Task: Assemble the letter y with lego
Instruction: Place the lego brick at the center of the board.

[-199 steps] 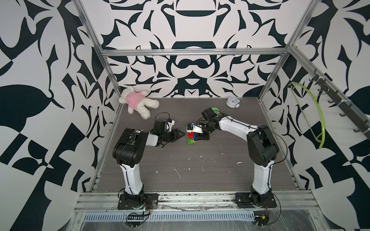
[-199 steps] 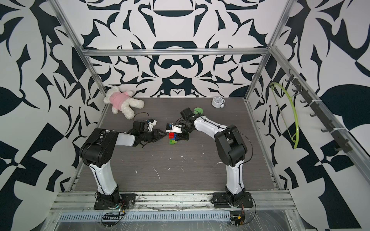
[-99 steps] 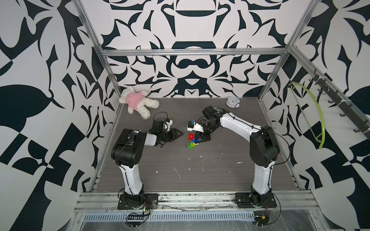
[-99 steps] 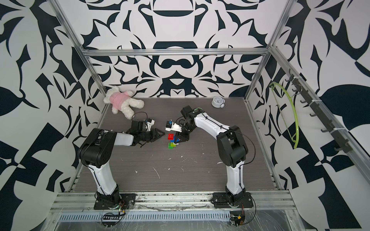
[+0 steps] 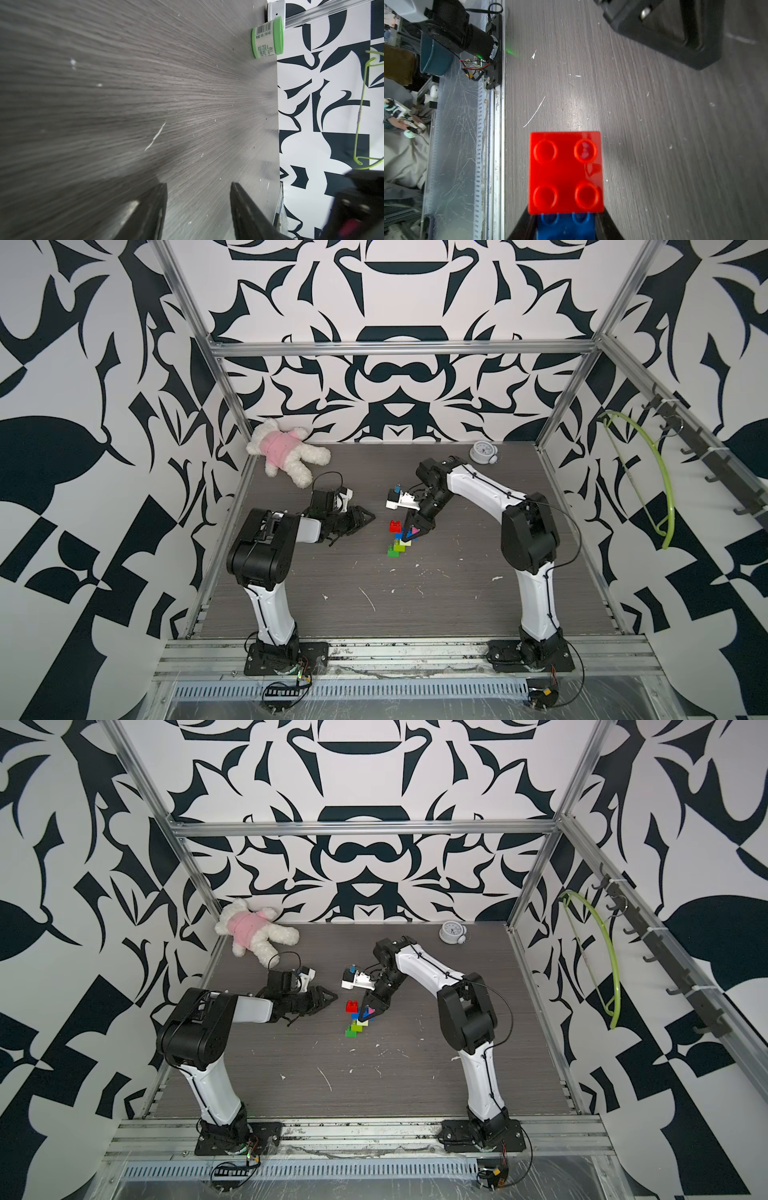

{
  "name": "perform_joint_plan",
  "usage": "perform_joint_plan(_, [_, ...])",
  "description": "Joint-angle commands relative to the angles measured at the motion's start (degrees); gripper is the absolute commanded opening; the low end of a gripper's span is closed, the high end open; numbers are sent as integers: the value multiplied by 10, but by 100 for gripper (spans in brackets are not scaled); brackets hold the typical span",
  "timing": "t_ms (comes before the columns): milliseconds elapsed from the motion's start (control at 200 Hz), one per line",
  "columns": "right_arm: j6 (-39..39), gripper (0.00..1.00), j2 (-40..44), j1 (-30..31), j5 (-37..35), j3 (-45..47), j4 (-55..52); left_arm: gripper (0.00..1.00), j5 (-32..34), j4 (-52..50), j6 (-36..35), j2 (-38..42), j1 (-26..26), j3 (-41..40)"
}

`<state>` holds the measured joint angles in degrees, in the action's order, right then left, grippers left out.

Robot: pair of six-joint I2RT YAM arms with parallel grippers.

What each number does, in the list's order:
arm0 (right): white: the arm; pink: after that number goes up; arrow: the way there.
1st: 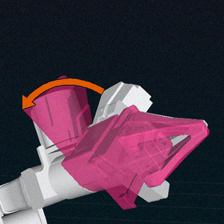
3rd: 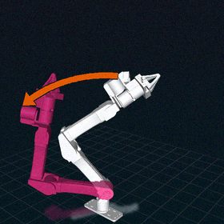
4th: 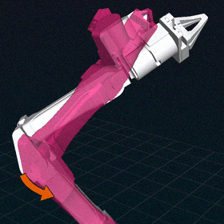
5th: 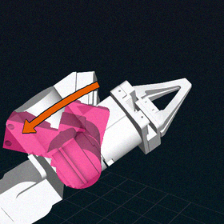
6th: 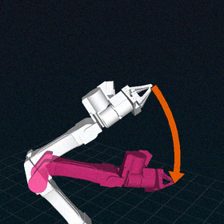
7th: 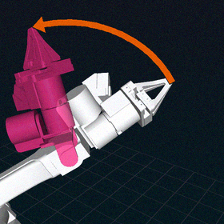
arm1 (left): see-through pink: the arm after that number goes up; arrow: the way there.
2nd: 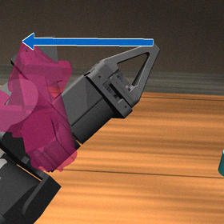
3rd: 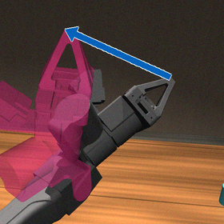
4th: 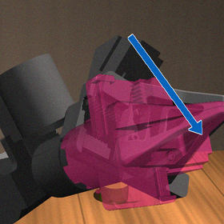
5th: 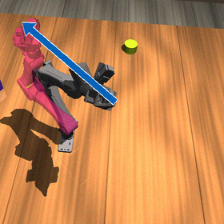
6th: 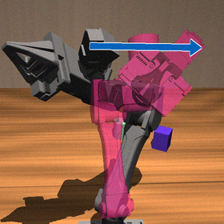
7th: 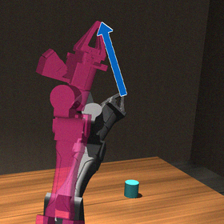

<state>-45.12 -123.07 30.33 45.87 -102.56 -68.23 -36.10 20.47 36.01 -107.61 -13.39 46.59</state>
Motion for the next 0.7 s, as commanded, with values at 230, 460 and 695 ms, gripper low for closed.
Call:
perform_joint_plan(230, [-5, 33, -58, -3, 34, -68, -95, 54, 73, -129, -2, -33, 11, -35])
perform_joint_plan(460, [-5, 35, -96, -5, 41, -100, -116, 54, 72, -129, -2, -34, 12, -36])
perform_joint_plan(695, [-8, 36, -116, -11, 44, -107, -125, 54, 73, -129, -2, -35, 12, -36])
